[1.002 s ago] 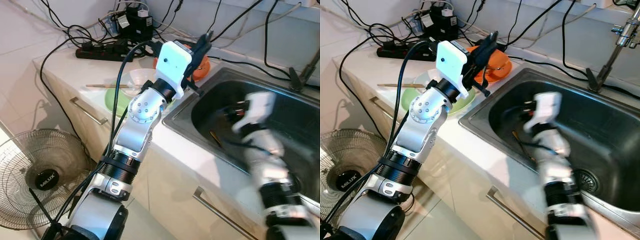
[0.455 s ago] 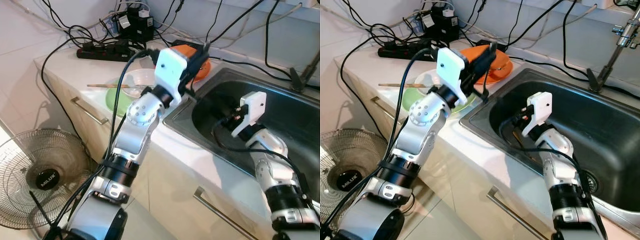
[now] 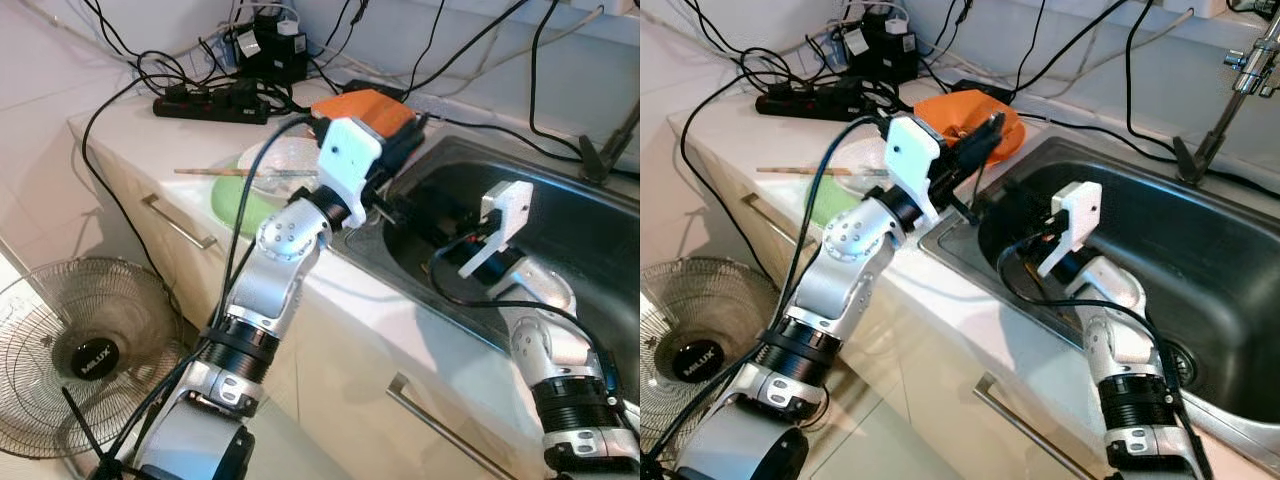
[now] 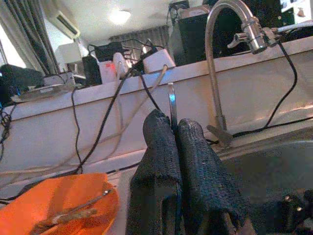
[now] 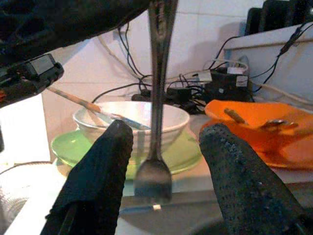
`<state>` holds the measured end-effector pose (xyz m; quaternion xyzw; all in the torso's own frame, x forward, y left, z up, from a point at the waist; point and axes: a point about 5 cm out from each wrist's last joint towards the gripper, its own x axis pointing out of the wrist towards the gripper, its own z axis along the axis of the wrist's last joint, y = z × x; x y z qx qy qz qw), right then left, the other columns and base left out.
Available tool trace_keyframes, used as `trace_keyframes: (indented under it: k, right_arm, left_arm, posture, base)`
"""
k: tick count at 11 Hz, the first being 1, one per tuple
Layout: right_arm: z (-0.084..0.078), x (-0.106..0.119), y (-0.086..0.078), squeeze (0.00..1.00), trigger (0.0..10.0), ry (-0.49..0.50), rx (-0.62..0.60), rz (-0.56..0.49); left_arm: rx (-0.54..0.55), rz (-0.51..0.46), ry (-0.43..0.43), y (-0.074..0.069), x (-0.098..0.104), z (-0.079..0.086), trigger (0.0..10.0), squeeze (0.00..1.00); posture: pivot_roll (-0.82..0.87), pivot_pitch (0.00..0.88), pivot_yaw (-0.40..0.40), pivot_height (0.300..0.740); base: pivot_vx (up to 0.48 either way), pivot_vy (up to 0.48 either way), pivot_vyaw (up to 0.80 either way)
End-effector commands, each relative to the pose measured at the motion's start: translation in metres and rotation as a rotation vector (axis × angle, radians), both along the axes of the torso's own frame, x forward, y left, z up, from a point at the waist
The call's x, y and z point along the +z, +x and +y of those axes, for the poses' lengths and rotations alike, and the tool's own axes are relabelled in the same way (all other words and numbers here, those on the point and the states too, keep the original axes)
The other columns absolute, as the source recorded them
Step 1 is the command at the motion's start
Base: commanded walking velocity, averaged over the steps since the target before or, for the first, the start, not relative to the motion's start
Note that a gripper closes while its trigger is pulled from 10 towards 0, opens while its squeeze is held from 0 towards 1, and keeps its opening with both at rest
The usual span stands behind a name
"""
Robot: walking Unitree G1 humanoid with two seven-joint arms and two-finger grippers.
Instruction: Kitchen organization
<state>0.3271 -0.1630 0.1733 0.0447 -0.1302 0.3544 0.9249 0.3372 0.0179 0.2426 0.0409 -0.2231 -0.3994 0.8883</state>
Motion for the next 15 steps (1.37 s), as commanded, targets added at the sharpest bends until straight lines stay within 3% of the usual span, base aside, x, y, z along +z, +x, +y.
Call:
trace_keyframes:
  k: [1,6,7,8,15]
  right_arm:
    - [0.000,0.002,-0.002,0.00,10.0,0.009,0.011,-0.004]
    - [0.007,0.002,-0.003,0.00,10.0,0.014,0.023,0.001]
    - [0.007,0.001,-0.003,0.00,5.8,0.016,0.019,0.005]
    - [0.007,0.000,-0.002,0.00,0.0,0.015,0.014,0.008]
    - [0.005,-0.003,0.001,0.00,0.0,0.002,-0.012,0.016]
  left_arm:
    - [-0.032,0.010,0.001,-0.003,0.000,-0.004,10.0,0.00]
    - [-0.126,0.036,0.001,-0.014,-0.005,-0.024,10.0,0.00]
    - [-0.128,0.039,0.002,-0.014,-0.005,-0.024,10.0,0.00]
    - [-0.125,0.038,0.003,-0.014,-0.005,-0.024,10.0,0.00]
    - [-0.089,0.013,0.006,-0.011,-0.002,-0.020,10.0,0.00]
  posture:
    - [0.18,0.000,0.011,0.740]
    - [0.18,0.000,0.010,0.740]
    - [0.18,0.000,0.010,0.740]
    - [0.18,0.000,0.010,0.740]
    - [0.19,0.000,0.006,0.740]
  base:
    - [0.000,0.000,0.00]
    - [0.000,0.000,0.00]
    - [0.000,0.000,0.00]
    - [0.000,0.000,0.00]
    - [0.000,0.000,0.00]
